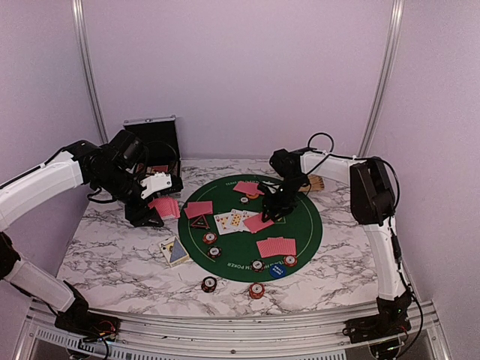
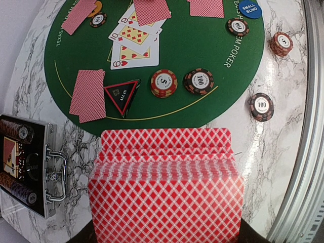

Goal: Distribute texas hold em gaming equipment

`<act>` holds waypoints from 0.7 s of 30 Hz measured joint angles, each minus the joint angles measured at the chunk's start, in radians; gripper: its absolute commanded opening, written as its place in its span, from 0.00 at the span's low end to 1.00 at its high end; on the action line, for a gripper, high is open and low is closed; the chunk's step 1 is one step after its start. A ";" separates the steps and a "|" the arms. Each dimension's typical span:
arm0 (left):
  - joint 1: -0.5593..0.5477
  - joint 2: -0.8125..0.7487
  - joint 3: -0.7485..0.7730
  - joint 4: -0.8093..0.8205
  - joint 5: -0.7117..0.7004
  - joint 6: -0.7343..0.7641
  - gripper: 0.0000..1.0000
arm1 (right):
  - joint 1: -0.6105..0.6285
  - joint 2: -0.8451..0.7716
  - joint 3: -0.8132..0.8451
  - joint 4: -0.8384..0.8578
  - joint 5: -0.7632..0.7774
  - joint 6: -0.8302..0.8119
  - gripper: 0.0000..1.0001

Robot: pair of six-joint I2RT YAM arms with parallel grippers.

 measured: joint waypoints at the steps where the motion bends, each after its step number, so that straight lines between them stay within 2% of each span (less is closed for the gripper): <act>1: 0.000 0.000 0.000 0.000 0.000 0.000 0.00 | 0.001 0.000 0.002 -0.001 0.002 0.000 0.50; 11: 0.000 0.000 0.000 0.000 0.000 0.000 0.00 | 0.000 0.000 0.024 -0.009 0.093 0.008 0.46; 17: 0.000 0.000 0.000 0.000 0.000 0.000 0.00 | -0.005 -0.027 -0.002 0.019 0.113 0.041 0.80; 21: 0.000 0.000 0.000 0.000 0.000 0.000 0.00 | -0.002 -0.164 -0.133 0.126 0.073 0.109 0.93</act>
